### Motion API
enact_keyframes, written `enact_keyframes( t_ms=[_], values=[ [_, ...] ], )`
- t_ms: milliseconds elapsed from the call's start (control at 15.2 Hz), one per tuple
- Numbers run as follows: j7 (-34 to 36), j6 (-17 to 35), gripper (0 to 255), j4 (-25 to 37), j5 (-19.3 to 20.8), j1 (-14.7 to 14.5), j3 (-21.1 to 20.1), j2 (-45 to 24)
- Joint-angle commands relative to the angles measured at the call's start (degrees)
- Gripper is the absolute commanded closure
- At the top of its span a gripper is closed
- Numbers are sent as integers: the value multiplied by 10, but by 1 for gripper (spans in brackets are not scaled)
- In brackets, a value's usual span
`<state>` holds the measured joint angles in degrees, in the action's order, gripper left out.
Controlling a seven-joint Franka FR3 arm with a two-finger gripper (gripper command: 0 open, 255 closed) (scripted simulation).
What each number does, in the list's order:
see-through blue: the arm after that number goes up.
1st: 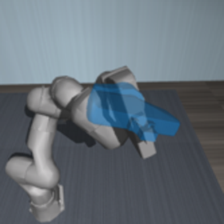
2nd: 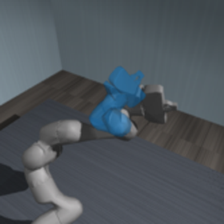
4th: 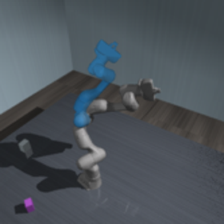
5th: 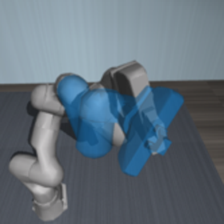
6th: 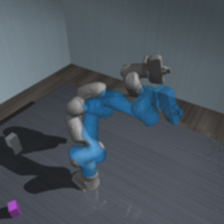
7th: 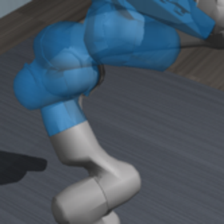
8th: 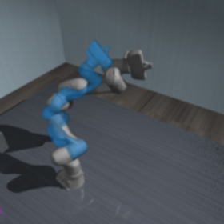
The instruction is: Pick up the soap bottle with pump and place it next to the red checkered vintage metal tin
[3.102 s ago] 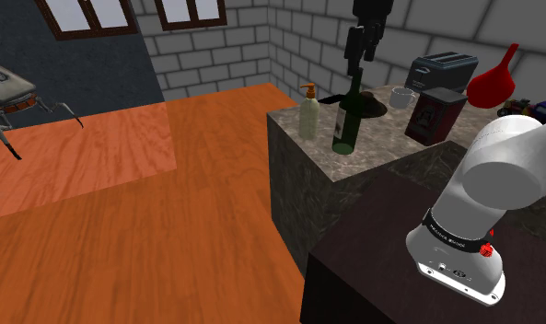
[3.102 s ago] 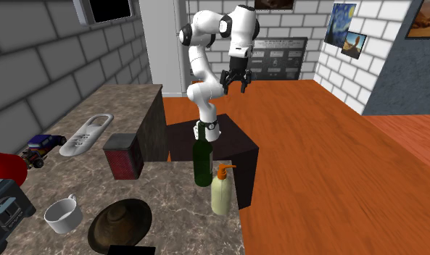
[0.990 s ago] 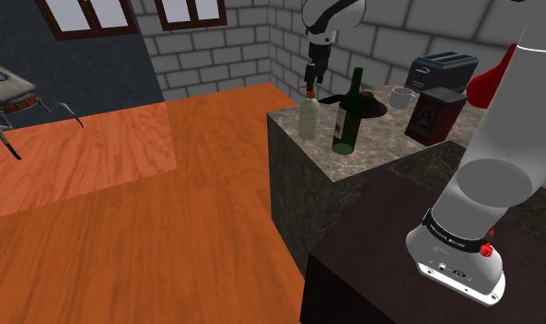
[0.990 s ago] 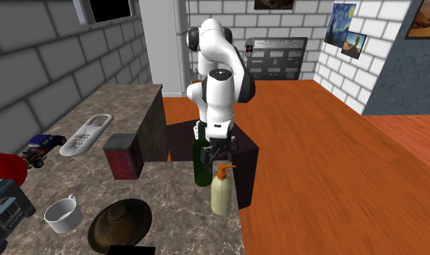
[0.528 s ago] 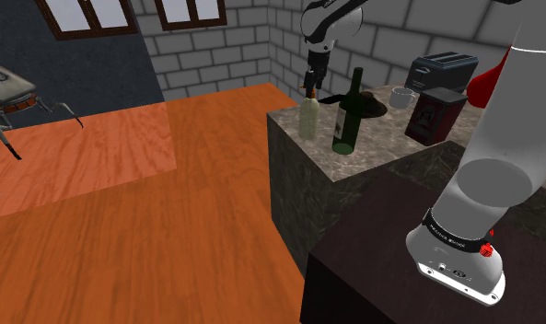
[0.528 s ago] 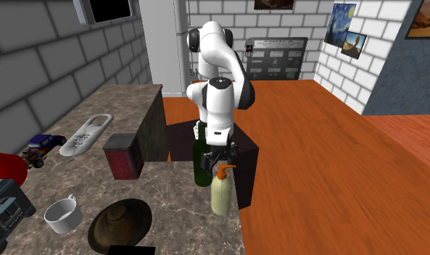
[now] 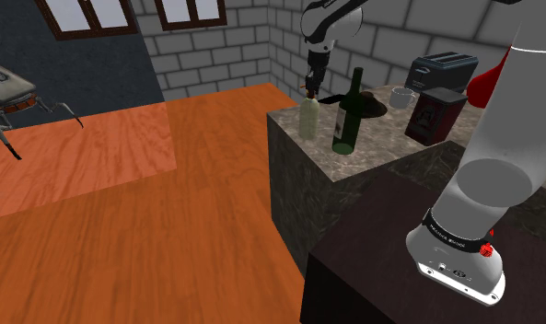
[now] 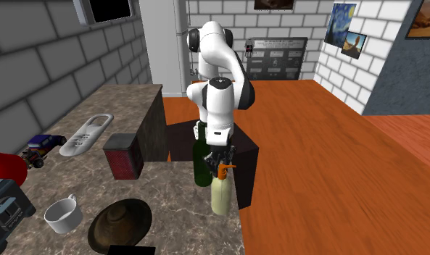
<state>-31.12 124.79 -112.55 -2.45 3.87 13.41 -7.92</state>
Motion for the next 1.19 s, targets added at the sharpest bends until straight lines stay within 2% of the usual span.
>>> enact_keyframes(
  t_ms=[0,330,1122],
  values=[
    [0,0,255,0,0,0,0,0],
    [0,0,255,0,0,0,0,0],
    [6,-87,255,60,9,-1,1,27]
  ],
)
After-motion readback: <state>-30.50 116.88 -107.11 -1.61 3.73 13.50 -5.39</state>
